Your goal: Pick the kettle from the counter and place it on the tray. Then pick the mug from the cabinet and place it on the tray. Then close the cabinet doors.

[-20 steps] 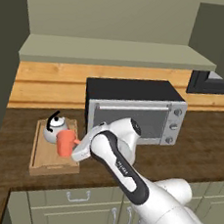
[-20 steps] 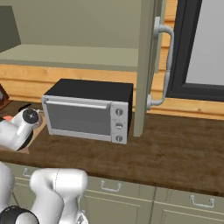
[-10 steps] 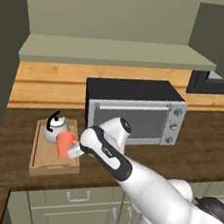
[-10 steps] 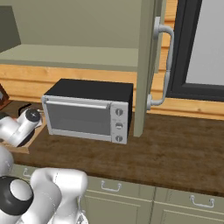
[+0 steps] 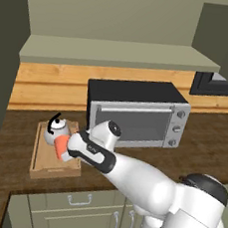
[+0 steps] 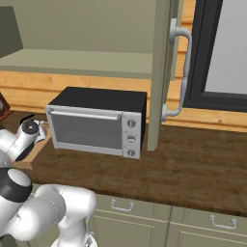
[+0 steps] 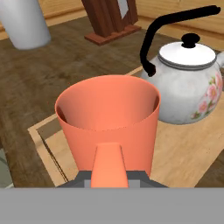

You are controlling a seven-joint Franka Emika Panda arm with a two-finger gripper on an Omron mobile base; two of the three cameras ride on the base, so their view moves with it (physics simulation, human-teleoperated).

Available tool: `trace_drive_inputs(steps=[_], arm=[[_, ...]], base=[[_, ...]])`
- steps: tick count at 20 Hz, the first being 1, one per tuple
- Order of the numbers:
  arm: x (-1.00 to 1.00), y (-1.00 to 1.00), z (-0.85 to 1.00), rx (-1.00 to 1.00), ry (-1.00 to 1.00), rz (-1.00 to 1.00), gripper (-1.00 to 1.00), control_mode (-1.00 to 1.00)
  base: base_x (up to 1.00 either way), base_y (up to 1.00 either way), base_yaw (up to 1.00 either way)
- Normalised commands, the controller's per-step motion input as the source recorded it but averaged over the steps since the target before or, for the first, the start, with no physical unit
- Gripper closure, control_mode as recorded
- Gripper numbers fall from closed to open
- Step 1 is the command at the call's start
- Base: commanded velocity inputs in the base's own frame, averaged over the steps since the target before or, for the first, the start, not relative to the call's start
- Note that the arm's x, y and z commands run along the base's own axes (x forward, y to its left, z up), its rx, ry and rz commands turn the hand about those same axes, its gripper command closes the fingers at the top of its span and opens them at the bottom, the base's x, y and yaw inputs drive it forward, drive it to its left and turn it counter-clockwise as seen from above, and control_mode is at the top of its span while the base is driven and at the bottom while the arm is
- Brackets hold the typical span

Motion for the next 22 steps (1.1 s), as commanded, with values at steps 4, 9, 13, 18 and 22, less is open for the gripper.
trace_drive_inputs(steps=[4,9,13,18,22], arm=[[0.24,0.19,-0.23,-0.04,0.00,-0.11,1.00,-1.00],[0.21,0.15,-0.21,-0.04,0.00,-0.12,1.00,-1.00],[0.12,0.14,-0.26,-0.04,0.00,-0.11,1.00,-1.00],[0.17,0.15,-0.19,-0.03,0.00,-0.12,1.00,-1.00],[0.21,0.17,-0.15,0.00,0.01,-0.08,1.00,-1.00]], base=[[0.00,0.00,0.00],[0.00,0.00,0.00],[0.00,0.00,0.00],[0.00,0.00,0.00],[0.00,0.00,0.00]])
